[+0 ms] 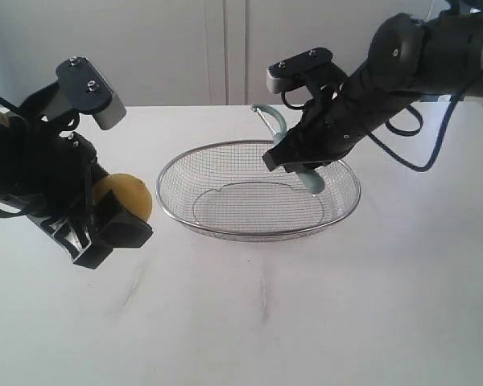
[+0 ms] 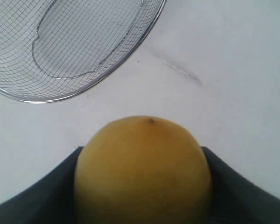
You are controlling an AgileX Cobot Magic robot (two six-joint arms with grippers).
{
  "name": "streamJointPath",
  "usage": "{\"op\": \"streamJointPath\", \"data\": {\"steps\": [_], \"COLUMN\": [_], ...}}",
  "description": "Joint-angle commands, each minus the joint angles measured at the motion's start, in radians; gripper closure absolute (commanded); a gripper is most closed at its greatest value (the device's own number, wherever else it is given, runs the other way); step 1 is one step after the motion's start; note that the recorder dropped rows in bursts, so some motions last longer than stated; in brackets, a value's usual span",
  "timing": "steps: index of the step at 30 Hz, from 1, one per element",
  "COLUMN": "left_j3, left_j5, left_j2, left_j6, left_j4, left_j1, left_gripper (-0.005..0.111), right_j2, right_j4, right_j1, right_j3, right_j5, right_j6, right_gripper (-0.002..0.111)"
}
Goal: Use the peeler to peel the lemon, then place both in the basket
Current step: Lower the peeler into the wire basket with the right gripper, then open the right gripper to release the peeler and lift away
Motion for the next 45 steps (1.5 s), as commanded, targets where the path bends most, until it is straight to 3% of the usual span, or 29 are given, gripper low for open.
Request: {"op": "streamJointPath", "data": {"steps": [1,21,24,25,28,32,41,45], "left_j3": [-0.009,-0.009,-0.009,-0.009,-0.009,-0.009,-0.009,-0.009], "left_j5": [0.01,0.007,0.003,0.001,0.001,0.001,0.001,-0.001], "left_j2": [-0.011,-0.011,-0.011,-0.011,-0.011,-0.011,-0.011,-0.011], "left_j6": [-0.005,-0.005,-0.005,-0.005,-0.005,-0.005,-0.005,-0.005], "left_j4": [-0.01,-0.017,-0.026,-0.027,-0.036,-0.044,-0.048,-0.048], "left_j1": [-0.005,-0.005,-0.005,-0.005,-0.005,-0.005,-0.005,-0.005], "left_gripper": [0.107,0.107,0.107,0.107,0.107,0.107,0.107,0.107], "right_j2": [0.05,0.216,0.216,0.216,0.209,0.17,-0.013,-0.102], "right_j4": [0.005,0.002,0.002,0.002,0.002,0.005,0.006,0.009], "right_j1": [-0.005,-0.005,-0.005,-0.005,-0.005,-0.005,-0.005,-0.005], "right_j3": [-0.007,-0.007,-0.007,-0.007,-0.007,-0.009,-0.009,-0.009], "right_j5": [-0.06,-0.115,-0.12,-0.12,-0.12,-0.12,0.019,0.134], "right_j6": [-0.006,-0.003,-0.003,-0.003,-0.003,-0.003,0.018,0.129], "right_gripper": [0.108,0.107,0.092,0.079,0.058,0.041,0.042,0.055]}}
